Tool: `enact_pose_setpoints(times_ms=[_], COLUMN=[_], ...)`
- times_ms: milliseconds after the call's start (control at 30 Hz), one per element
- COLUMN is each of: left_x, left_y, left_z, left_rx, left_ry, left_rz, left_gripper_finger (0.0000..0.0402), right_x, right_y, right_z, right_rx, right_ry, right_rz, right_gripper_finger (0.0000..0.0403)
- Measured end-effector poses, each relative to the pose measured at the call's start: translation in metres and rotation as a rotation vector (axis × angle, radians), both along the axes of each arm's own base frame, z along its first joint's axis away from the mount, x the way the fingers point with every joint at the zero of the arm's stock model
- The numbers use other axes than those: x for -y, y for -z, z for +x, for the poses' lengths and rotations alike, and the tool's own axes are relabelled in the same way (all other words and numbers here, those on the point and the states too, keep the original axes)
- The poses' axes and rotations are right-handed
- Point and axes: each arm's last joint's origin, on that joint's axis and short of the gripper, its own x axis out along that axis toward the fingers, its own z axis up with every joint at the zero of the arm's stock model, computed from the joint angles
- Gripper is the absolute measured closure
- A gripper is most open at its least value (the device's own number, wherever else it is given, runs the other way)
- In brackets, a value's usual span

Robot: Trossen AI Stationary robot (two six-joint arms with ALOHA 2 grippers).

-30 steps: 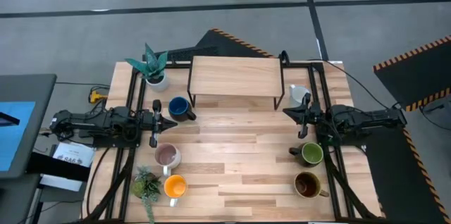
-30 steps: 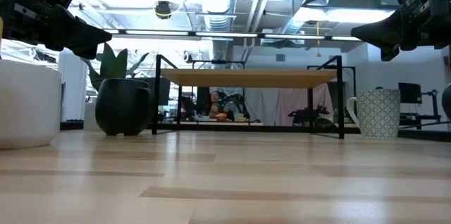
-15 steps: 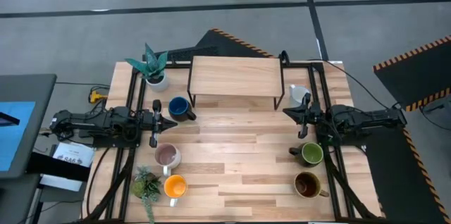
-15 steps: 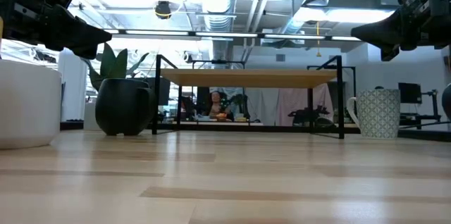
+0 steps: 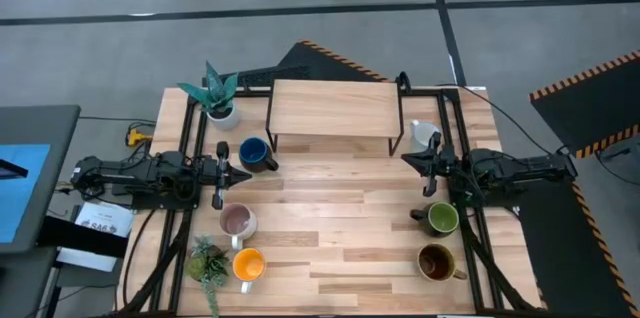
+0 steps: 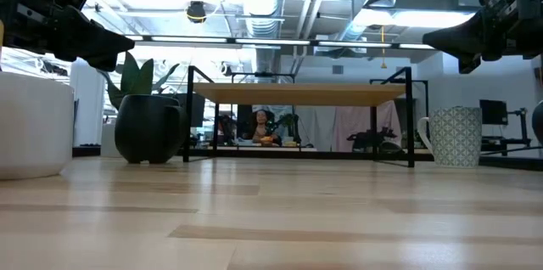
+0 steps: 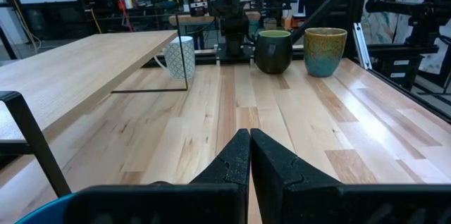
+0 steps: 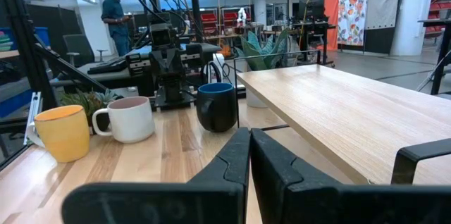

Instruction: Place coffee mugs

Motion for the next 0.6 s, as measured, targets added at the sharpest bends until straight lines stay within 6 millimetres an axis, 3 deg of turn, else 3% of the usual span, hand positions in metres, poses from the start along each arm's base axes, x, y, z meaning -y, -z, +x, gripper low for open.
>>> enact_pose_setpoints(times_ms=[500, 600], left_x=[0.000, 0.000], left_y=[0.000, 0.000], left_z=[0.000, 0.000], left_rx=[0.000, 0.000], left_ry=[0.000, 0.000], left_rz=[0.000, 0.000], left_gripper_finger=[0.0401, 0.0401], right_x=[0.000, 0.000], right_y=[-0.001, -0.012], right_z=[0.000, -0.002], right_rx=[0.009, 0.158], right_ry=[0.000, -0.015], right_rz=[0.002, 0.114], right_gripper_finger=[0.0361, 0.0361])
